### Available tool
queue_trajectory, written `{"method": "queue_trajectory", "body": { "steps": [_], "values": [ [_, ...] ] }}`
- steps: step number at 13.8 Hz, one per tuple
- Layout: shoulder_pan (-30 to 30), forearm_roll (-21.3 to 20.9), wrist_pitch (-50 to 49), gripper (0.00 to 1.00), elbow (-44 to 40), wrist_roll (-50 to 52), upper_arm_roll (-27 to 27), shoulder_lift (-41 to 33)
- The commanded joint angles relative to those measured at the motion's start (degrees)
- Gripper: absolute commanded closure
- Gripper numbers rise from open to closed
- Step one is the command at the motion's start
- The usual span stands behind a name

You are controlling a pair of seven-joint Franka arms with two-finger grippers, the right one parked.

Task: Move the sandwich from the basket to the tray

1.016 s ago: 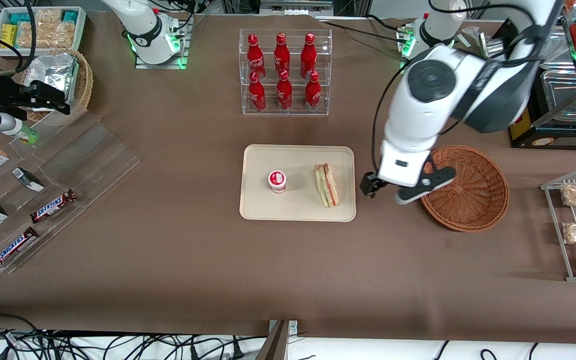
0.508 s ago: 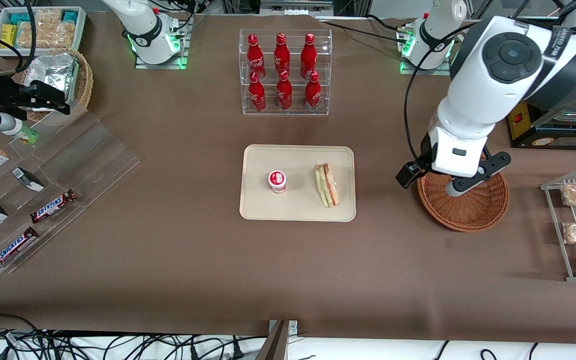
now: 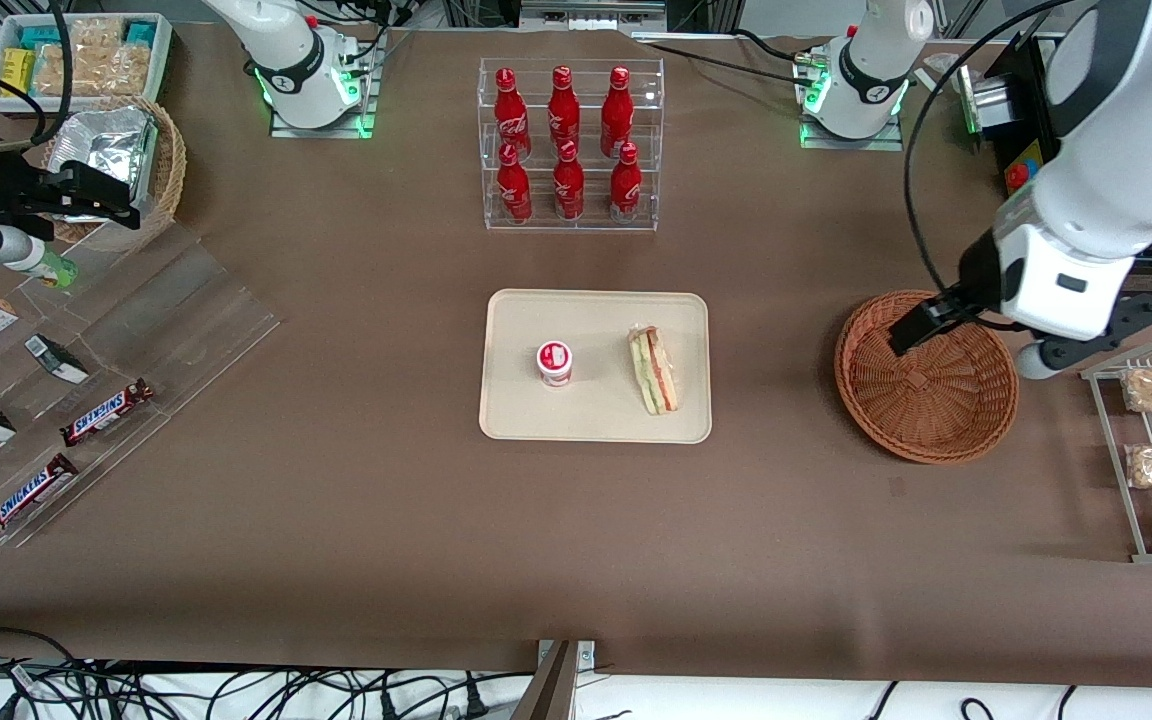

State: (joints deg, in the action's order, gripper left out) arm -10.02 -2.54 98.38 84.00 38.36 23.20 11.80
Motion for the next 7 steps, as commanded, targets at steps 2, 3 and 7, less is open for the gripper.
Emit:
{"method": "queue_trajectory", "body": {
  "steps": [2, 3, 7],
  "values": [
    [0.96, 2.98, -4.15, 0.0, 1.17, -15.46, -6.75, -3.18],
    [0.96, 2.9, -5.29, 0.0, 1.08, -21.25, -7.37, -3.36],
    [1.05, 2.54, -7.59, 0.0, 1.35, -37.36, -11.06, -4.68]
  ]
}}
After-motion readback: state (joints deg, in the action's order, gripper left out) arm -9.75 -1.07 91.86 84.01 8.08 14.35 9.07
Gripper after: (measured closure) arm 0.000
